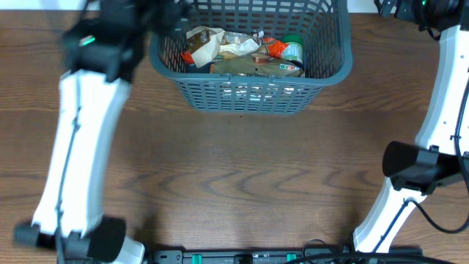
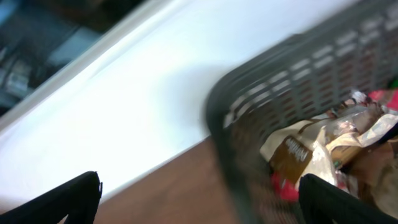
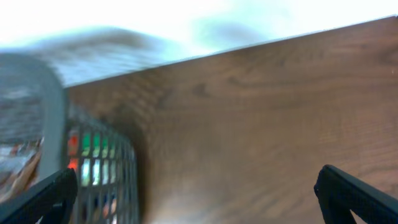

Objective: Pack container
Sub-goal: 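Open the left gripper and retract it from the basket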

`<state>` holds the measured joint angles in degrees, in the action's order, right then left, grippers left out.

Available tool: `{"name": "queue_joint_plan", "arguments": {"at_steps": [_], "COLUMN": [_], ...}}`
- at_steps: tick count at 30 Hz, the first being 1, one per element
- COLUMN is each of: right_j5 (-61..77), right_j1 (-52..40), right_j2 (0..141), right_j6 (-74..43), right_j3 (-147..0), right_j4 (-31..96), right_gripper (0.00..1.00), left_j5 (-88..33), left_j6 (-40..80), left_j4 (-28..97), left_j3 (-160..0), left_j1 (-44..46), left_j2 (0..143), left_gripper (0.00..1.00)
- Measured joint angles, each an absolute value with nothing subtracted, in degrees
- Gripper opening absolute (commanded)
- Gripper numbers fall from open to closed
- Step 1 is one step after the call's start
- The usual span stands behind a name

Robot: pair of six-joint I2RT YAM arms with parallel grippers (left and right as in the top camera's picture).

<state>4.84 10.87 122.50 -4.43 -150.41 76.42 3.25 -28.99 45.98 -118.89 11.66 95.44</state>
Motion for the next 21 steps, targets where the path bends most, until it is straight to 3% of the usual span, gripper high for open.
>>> {"name": "queue_joint_plan", "arguments": {"at_steps": [10,21], "right_j5": [1.34,-0.47], "right_j1": [9.54,3.25], "right_j2": [109.84,104.03], "right_j6": [-4.25,-5.37], "right_j3": [-151.37,-140.51], "right_j4": [93.08,96.99], "right_gripper": [0.99,0.99], "left_j5": [4.29,4.49], "left_j6": [-11.33,-8.60], "left_j4": [69.38,59.05], "left_j3": [-117.43,-84.44], "left_j1": [2.17,1.61], "left_j2": [83.81,68.69], "left_gripper": [0.98,0.98]}}
